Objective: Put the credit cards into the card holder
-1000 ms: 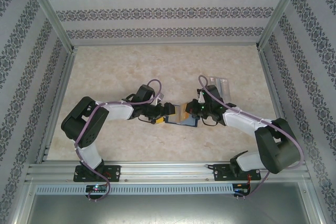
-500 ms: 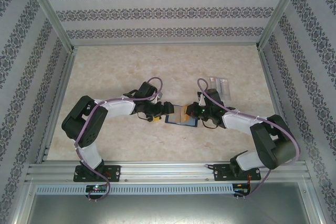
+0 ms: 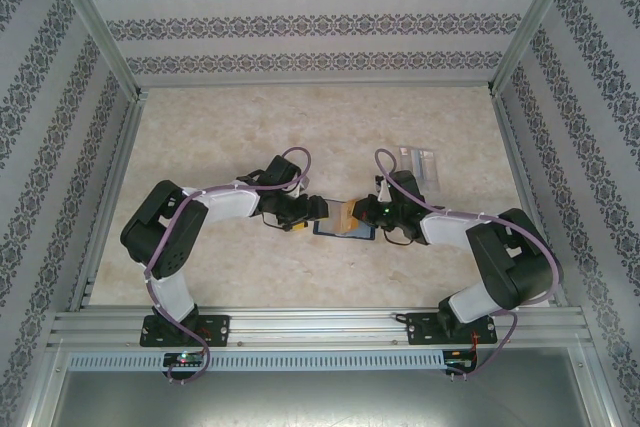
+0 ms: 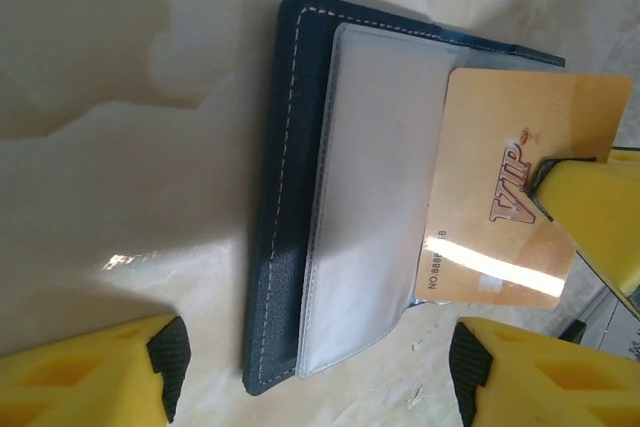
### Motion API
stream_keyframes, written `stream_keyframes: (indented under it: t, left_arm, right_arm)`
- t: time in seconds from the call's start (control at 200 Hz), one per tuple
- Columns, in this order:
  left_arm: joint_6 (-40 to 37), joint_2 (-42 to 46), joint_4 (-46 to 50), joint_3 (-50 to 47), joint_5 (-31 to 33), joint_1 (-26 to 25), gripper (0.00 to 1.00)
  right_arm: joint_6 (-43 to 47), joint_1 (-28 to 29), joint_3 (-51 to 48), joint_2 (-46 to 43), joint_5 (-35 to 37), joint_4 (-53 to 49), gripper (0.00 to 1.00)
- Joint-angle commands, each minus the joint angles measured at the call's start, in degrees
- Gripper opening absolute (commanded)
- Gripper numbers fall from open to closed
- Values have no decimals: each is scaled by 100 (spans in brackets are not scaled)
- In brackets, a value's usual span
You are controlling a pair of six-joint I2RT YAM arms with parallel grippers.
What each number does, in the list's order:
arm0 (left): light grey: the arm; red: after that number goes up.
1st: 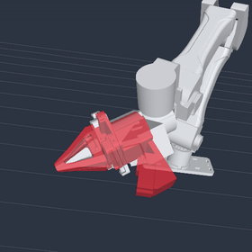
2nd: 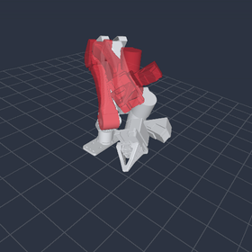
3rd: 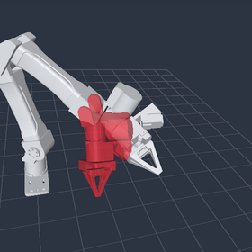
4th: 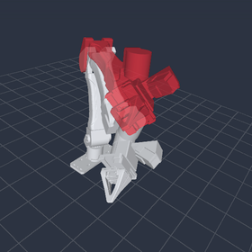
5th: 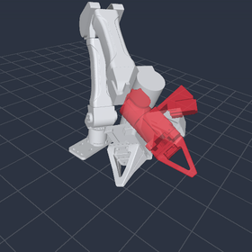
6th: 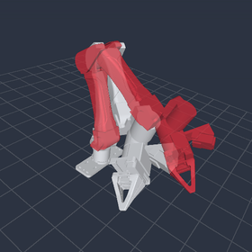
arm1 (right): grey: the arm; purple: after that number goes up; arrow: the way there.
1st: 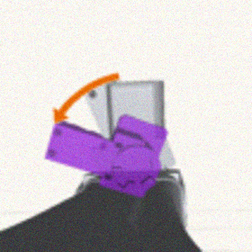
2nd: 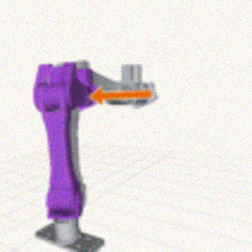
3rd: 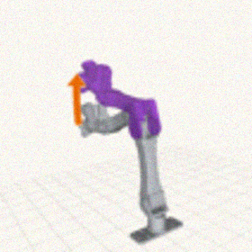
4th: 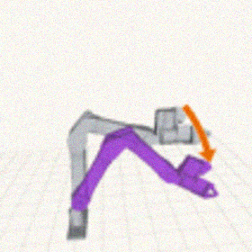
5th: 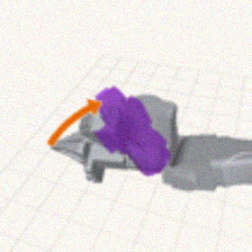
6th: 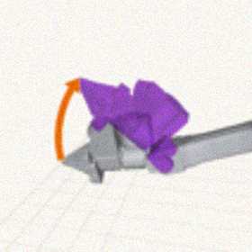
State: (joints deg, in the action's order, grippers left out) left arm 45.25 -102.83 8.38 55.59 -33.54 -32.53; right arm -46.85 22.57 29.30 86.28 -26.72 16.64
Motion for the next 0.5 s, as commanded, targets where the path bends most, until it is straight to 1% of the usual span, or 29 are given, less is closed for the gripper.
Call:
stream_keyframes:
  t: [0.0, 0.11, 0.29, 0.495]
  left_arm:
    - [-1, -111, 401, 58, 514, -1, 71]
    - [34, -179, 523, 137, 510, 0, 71]
    - [58, -281, 514, 183, 496, -7, 70]
    - [65, -328, 533, 224, 514, -48, 65]
  right_arm:
    - [-133, -122, -212, -224, 6, 39, 0]
    - [-90, -184, -327, -433, 53, -37, 0]
    - [-258, -157, -441, -277, -35, 237, 0]
    - [-468, -156, -497, -78, -107, 527, 0]
